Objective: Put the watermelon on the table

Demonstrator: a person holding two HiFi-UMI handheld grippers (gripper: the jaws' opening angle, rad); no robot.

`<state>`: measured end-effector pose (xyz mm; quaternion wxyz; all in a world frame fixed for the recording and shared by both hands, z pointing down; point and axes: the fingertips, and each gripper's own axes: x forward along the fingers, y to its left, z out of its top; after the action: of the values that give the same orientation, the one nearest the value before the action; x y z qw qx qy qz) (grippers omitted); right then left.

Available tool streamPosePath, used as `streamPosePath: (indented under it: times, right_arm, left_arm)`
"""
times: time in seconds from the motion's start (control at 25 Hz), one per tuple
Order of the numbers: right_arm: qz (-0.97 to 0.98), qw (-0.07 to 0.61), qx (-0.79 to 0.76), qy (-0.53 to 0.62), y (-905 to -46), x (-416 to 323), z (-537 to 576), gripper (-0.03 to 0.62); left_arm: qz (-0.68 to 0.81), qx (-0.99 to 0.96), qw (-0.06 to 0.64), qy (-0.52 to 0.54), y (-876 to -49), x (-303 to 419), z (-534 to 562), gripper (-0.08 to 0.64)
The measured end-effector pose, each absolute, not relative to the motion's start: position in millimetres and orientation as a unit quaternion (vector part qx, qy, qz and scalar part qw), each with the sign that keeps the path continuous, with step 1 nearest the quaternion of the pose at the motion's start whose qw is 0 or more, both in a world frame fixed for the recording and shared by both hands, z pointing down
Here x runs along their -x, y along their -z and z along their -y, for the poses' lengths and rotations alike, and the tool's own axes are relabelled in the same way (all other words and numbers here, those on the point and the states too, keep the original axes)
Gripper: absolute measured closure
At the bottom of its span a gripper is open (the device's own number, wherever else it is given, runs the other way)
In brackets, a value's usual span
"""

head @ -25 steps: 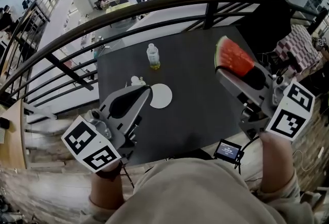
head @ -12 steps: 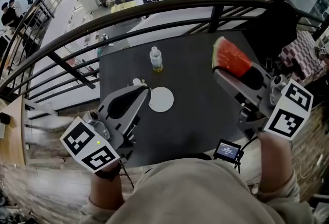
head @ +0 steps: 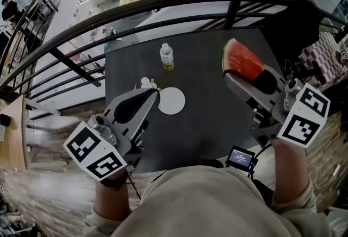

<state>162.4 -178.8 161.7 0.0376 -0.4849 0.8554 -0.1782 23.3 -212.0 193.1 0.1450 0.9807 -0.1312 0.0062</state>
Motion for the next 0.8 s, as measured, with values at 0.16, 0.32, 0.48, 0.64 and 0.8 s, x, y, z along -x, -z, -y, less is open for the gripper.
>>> streamPosePath:
  times: [0.16,0.32,0.48,0.64,0.8]
  right_arm:
    - [-0.855,0.034,0.483,0.185,-170.0,-160.5,188.7,0.425]
    - [-0.855,0.026,0.480,0.194,-180.4,-157.7,196.9,0.423]
    - [-0.855,0.014,0.476,0.206,-195.1,-153.1,207.3,0.425]
    - [-0.855,0.010,0.472,0.213,-201.8,-150.7,216.8,0.425]
    - [-0.855,0.005,0.468,0.222,-212.4,-147.3,225.6,0.425]
  left_arm:
    - [0.131,-0.979,0.154,-0.006,-199.9,-22.3,219.5,0.557]
    - [0.135,-0.978,0.160,-0.005,-207.2,-19.9,224.1,0.557]
    - [0.139,-0.976,0.171,-0.002,-220.0,-16.5,231.9,0.557]
    - [0.136,-0.975,0.175,-0.005,-225.3,-16.7,233.9,0.557]
    - [0.136,-0.975,0.177,-0.008,-230.8,-15.6,236.3,0.557]
